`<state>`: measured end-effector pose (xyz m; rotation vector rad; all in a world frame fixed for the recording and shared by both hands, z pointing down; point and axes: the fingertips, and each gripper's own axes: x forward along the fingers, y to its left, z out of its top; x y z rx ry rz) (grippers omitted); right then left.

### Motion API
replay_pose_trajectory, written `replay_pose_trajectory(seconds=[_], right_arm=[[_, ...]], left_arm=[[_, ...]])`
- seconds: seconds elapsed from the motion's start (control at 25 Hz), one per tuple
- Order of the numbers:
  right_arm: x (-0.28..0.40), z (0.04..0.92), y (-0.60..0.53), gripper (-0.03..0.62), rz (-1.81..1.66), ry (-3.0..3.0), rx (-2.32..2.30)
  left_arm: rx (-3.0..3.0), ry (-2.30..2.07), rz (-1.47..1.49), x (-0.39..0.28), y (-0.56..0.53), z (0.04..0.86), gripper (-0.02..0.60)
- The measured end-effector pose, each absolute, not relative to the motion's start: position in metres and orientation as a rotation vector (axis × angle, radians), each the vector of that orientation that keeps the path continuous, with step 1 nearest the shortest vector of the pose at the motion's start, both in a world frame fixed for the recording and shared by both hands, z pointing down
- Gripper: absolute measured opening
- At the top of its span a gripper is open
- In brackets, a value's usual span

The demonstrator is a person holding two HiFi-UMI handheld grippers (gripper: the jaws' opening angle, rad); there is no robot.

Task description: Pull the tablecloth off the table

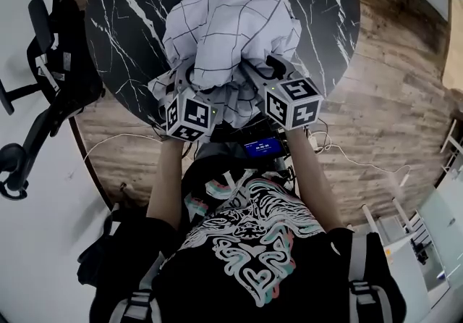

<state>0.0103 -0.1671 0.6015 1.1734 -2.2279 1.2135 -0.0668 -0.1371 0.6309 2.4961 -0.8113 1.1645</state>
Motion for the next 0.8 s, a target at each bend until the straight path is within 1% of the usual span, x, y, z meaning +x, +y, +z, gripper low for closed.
replay_pose_trajectory(seconds=[0.24, 0.32, 0.4, 0.52, 0.8], right_arm=[[0.009, 0.603, -0.169, 0.245, 1.196, -2.214, 1.183], [0.009, 0.604, -0.169, 0.244, 1.207, -2.219, 1.183], [0.009, 0.604, -0.169, 0.226, 1.205, -2.225, 1.187], [0.009, 0.604, -0.169, 0.198, 1.193, -2.239, 1.198], [0.009, 0.599, -0.168, 0.158, 1.205, -2.262, 1.21]], left_arm=[[2.474, -0.847, 1.198, -0.066, -0.139, 0.635, 0.365], [2.473, -0.849, 1.196, -0.066, -0.139, 0.635, 0.364], [2.476, -0.848, 1.194, -0.065, -0.138, 0.635, 0.359], [2.486, -0.85, 1.192, -0.064, -0.138, 0.633, 0.339], [2.5, -0.85, 1.172, -0.064, -0.139, 0.624, 0.25]])
